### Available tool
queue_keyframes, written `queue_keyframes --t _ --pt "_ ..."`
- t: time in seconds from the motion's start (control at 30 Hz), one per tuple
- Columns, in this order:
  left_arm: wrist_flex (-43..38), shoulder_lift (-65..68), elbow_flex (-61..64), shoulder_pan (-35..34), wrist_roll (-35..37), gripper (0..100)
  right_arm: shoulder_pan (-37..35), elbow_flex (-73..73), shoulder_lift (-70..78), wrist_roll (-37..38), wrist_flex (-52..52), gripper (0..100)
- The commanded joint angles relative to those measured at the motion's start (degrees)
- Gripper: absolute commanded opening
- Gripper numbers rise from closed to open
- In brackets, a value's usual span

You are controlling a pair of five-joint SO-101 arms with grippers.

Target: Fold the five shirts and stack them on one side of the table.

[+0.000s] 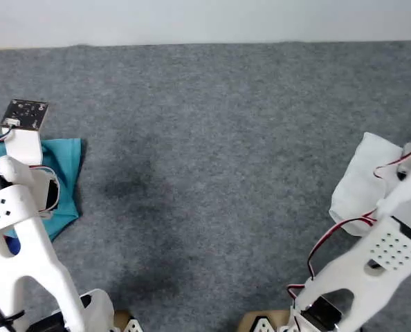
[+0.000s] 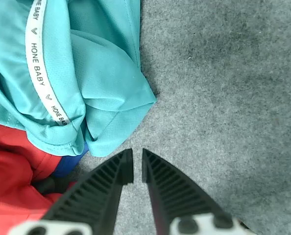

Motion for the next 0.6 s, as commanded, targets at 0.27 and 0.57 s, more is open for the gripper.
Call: queue_keyframes --t 0.27,0.57 --pt "1.3 -1.5 -0.7 0.0 -0.4 4 -3.6 1.4 0.7 -0.8 3.4 0.6" --pt "1.3 -1.5 -0.7 0.0 -0.4 4 -3.6 11.0 2.9 -5.0 3.4 0.9"
